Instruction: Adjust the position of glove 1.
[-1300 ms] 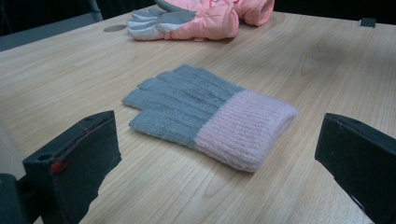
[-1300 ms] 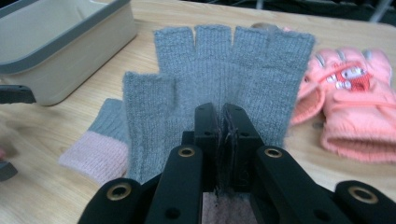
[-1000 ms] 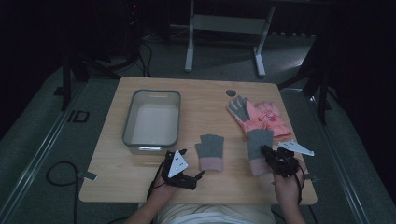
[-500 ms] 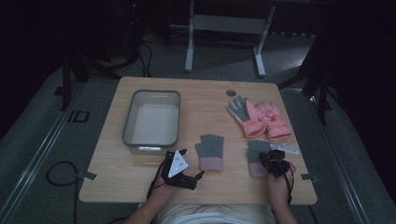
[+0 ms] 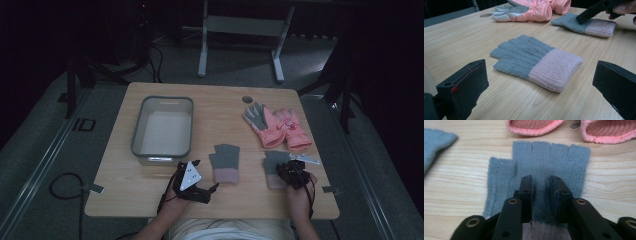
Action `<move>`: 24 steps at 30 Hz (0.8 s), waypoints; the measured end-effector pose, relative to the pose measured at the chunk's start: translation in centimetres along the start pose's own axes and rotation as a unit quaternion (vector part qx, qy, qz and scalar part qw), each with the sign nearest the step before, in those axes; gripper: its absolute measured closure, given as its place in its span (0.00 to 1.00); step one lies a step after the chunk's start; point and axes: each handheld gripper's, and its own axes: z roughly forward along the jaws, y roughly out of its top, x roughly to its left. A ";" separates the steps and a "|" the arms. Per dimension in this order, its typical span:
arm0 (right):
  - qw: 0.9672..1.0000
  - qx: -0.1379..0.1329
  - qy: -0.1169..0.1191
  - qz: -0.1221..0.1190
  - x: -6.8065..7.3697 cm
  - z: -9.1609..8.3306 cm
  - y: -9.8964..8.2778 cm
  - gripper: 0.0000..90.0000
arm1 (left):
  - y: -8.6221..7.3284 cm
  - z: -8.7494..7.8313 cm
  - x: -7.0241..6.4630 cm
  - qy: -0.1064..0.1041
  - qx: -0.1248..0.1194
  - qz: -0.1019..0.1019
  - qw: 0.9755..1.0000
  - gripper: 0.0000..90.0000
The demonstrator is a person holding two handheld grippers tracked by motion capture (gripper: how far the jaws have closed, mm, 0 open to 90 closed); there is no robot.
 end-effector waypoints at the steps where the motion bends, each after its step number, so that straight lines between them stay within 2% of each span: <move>1: 1.000 -0.001 0.003 0.001 -0.1 -0.2 0.1 0.79 | 0.0 0.0 0.0 0.000 0.001 0.000 1.000 0.00; 5: 0.999 0.000 0.029 -0.017 -0.9 -1.2 0.9 0.78 | 0.0 0.0 0.0 -0.002 -0.001 -0.001 1.000 0.00; 9: 0.996 0.003 0.054 -0.076 -1.8 -1.7 1.9 0.73 | 0.0 0.0 0.0 -0.002 0.000 -0.001 1.000 0.00; 12: 0.991 0.017 0.079 -0.105 -2.8 -1.7 2.5 0.72 | 0.0 0.0 0.0 -0.002 0.000 0.001 1.000 0.00; 14: 0.986 0.024 0.099 -0.133 -3.2 -1.7 2.8 0.71 | 0.0 0.0 0.0 -0.002 -0.001 0.000 1.000 0.00; 15: 0.986 0.024 0.099 -0.133 -3.2 -1.7 2.8 0.71 | 0.0 0.0 0.0 -0.002 -0.001 0.000 1.000 0.00; 17: 0.978 0.031 0.121 -0.165 -3.9 -1.8 3.5 0.71 | 0.0 0.0 0.1 -0.003 0.000 -0.001 1.000 0.00; 21: 0.973 0.051 0.121 -0.191 -4.6 -1.6 4.5 0.70 | 0.0 0.0 0.0 -0.001 -0.001 0.000 1.000 0.00; 24: 0.966 0.053 0.136 -0.213 -4.5 -1.5 5.0 0.67 | 0.0 0.0 0.1 -0.002 0.002 -0.002 1.000 0.00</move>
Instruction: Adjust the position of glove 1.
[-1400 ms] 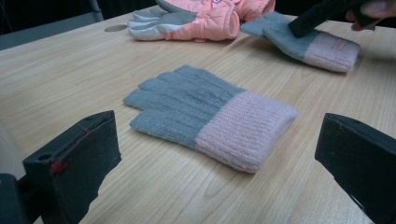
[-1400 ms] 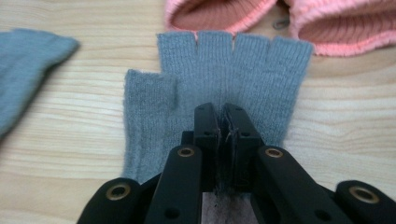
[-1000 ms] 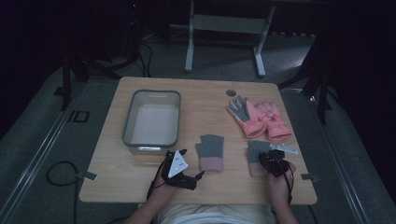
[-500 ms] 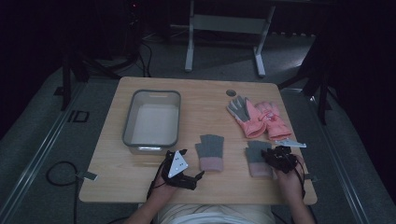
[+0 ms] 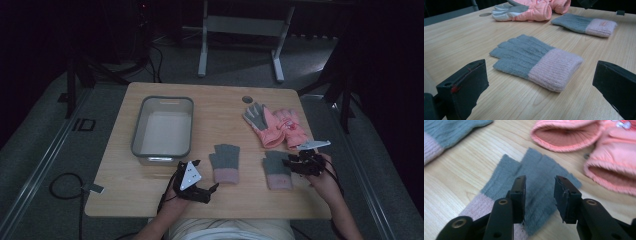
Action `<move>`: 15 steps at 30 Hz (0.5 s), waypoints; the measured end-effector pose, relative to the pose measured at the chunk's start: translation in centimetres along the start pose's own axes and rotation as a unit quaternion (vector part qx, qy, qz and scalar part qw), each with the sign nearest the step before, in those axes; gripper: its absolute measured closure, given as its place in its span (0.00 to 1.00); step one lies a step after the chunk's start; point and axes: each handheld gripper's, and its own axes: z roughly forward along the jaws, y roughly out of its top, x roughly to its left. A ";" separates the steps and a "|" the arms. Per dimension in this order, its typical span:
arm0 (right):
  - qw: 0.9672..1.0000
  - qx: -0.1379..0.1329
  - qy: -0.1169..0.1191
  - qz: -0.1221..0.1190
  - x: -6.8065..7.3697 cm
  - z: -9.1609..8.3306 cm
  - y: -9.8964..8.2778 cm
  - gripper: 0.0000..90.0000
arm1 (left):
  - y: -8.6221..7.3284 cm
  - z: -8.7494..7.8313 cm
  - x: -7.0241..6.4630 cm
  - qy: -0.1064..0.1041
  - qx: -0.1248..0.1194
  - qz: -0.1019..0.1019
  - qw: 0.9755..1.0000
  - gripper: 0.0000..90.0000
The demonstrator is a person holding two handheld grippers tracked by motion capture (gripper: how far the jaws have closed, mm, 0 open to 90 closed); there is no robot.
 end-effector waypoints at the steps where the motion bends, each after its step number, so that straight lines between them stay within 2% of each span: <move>1: 1.000 0.001 0.001 -0.007 0.0 0.2 0.1 0.67 | 0.0 0.0 0.0 0.000 0.000 0.000 1.000 0.00; 4: 1.000 0.011 0.006 -0.018 0.2 1.0 0.0 0.67 | 0.0 0.0 0.0 0.000 -0.001 0.000 1.000 0.00; 11: 0.999 0.028 0.024 0.004 0.1 2.6 -1.1 0.66 | 0.0 0.0 0.0 -0.001 -0.002 0.000 1.000 0.00; 12: 0.999 0.034 0.025 0.006 0.1 2.9 -1.3 0.66 | 0.0 0.0 0.0 0.001 -0.001 0.000 1.000 0.00; 15: 0.999 0.029 0.016 0.009 0.3 3.0 -1.5 0.68 | 0.0 0.0 0.0 0.001 -0.002 0.000 1.000 0.00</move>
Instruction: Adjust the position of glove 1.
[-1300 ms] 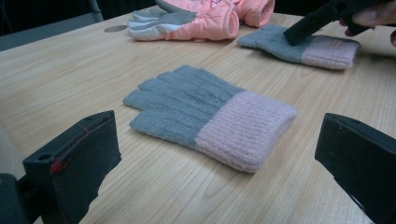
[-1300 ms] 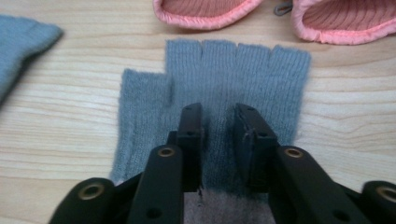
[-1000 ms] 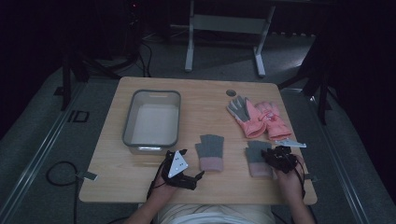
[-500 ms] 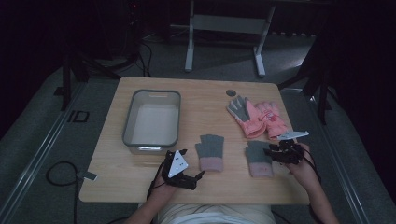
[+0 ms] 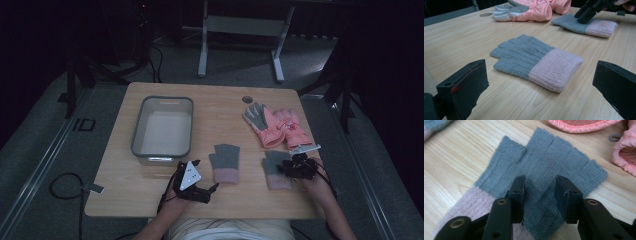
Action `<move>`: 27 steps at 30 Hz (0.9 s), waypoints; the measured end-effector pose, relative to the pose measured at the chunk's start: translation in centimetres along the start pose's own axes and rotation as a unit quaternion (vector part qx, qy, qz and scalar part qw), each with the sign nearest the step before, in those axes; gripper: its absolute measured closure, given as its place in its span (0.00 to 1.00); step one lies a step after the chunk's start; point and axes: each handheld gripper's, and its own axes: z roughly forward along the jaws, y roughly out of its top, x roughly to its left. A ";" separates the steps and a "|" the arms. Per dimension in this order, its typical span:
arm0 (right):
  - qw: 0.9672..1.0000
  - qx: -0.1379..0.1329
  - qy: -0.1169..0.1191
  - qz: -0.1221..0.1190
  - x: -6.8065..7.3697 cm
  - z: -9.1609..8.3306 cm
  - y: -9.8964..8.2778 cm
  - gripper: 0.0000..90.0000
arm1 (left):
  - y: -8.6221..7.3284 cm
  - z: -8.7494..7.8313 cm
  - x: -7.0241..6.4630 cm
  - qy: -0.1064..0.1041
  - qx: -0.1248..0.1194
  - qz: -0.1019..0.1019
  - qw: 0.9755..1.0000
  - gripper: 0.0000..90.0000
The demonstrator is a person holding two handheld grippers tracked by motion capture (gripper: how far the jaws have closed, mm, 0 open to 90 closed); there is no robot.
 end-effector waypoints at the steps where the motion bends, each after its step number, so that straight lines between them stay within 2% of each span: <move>1: 1.000 -0.001 -0.007 -0.006 0.2 0.0 0.0 0.70 | 0.0 0.0 0.0 0.000 0.001 0.000 1.000 0.00; 8: 0.999 -0.001 -0.039 -0.004 1.2 0.2 0.1 0.89 | 0.0 0.0 0.0 -0.001 0.001 -0.002 1.000 0.00; 15: 0.998 -0.010 -0.054 0.032 1.5 -0.1 0.1 0.94 | 0.0 0.0 0.1 -0.001 -0.001 -0.003 1.000 0.00; 19: 0.996 -0.038 -0.059 0.048 1.9 -1.7 0.6 0.94 | 0.0 0.0 0.1 -0.002 -0.001 -0.004 1.000 0.00; 22: 0.995 -0.054 -0.065 0.046 2.5 -3.3 1.7 0.94 | 0.0 0.0 0.1 -0.002 -0.001 -0.004 1.000 0.00; 24: 0.995 -0.066 -0.062 0.050 2.8 -4.3 2.6 0.94 | 0.0 0.0 0.1 -0.002 -0.002 -0.005 1.000 0.00; 27: 0.994 -0.082 -0.062 0.044 3.5 -5.6 4.1 0.94 | 0.0 0.0 0.1 -0.003 -0.003 -0.006 1.000 0.00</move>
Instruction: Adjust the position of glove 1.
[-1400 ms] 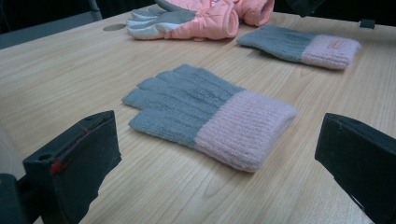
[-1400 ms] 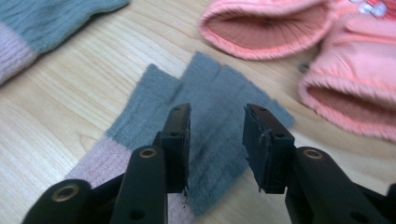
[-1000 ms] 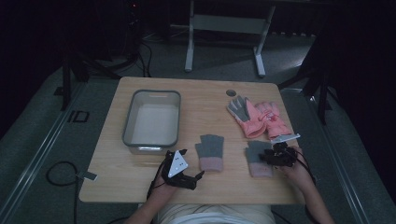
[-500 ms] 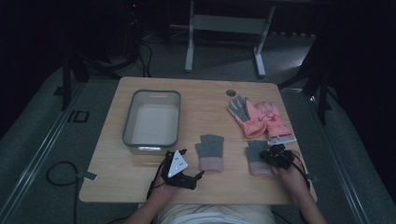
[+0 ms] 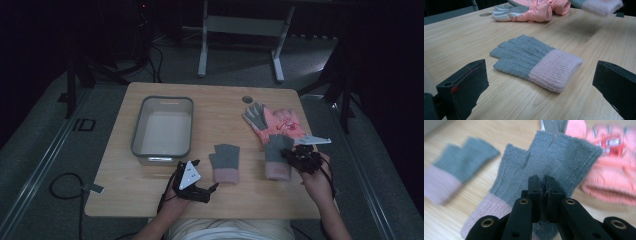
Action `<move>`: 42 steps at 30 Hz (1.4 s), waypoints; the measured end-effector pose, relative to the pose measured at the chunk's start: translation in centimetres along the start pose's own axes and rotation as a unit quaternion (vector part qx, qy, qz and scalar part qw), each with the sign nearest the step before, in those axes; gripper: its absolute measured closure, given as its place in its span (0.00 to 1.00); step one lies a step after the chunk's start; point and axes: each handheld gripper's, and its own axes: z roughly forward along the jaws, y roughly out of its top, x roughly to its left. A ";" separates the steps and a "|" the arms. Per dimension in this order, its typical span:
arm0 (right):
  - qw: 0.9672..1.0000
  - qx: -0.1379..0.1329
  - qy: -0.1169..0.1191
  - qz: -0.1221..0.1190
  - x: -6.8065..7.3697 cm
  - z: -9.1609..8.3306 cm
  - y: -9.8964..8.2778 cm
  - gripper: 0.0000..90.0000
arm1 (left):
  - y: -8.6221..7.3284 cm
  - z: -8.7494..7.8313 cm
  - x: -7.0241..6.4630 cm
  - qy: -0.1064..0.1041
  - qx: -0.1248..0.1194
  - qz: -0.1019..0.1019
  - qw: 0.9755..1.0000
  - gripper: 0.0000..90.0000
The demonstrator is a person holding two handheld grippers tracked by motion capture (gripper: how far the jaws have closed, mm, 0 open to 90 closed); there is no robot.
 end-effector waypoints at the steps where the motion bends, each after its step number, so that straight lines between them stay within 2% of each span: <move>1: 1.000 -0.007 0.003 0.002 0.3 -0.3 0.5 0.94 | 0.0 0.0 0.0 0.000 0.000 0.000 1.000 0.00; 6: 0.999 -0.033 0.007 0.004 2.1 -0.8 3.0 0.94 | 0.0 0.0 0.0 0.000 0.000 0.002 1.000 0.00; 10: 0.999 -0.038 0.012 0.006 3.1 -0.6 4.2 0.94 | 0.0 0.0 0.0 0.000 0.001 0.001 1.000 0.00; 11: 0.999 -0.038 0.020 0.005 4.0 -0.3 5.0 0.94 | 0.0 0.0 0.0 0.000 0.001 0.001 1.000 0.00; 15: 0.998 -0.042 0.035 0.004 5.4 0.5 5.9 0.94 | 0.0 0.0 0.0 -0.001 0.001 -0.001 1.000 0.00; 20: 0.998 -0.039 0.053 -0.010 7.5 2.1 6.6 0.94 | 0.0 0.0 0.0 -0.001 0.001 -0.001 1.000 0.00; 22: 0.998 -0.037 0.058 -0.010 7.8 2.3 6.7 0.94 | 0.0 0.0 0.0 -0.001 0.001 -0.001 1.000 0.00; 23: 0.997 -0.030 0.067 -0.017 8.7 3.2 6.8 0.94 | 0.0 0.0 0.0 -0.001 -0.001 0.000 1.000 0.00; 24: 0.997 -0.030 0.067 -0.017 8.7 3.2 6.8 0.94 | 0.0 0.0 0.0 -0.001 -0.001 0.000 1.000 0.00; 26: 0.996 -0.017 0.079 -0.025 9.8 4.5 6.7 0.94 | 0.0 0.0 0.0 -0.002 -0.001 -0.001 1.000 0.00; 28: 0.996 -0.015 0.082 -0.027 10.0 4.8 6.6 0.94 | 0.0 0.0 0.0 -0.003 -0.001 -0.001 1.000 0.00; 29: 0.995 -0.006 0.093 -0.028 10.5 5.6 6.4 0.94 | 0.0 0.0 0.0 -0.004 -0.002 -0.001 1.000 0.00; 31: 0.994 0.002 0.104 -0.026 10.9 6.2 6.1 0.94 | 0.0 0.0 0.0 -0.004 -0.002 0.002 1.000 0.00; 36: 0.993 0.022 0.115 -0.032 11.5 7.6 5.2 0.94 | 0.0 0.0 0.0 -0.005 -0.004 -0.001 1.000 0.00; 42: 0.991 0.040 0.121 -0.035 12.0 9.0 4.6 0.94 | 0.0 0.0 0.0 -0.004 -0.003 0.000 1.000 0.00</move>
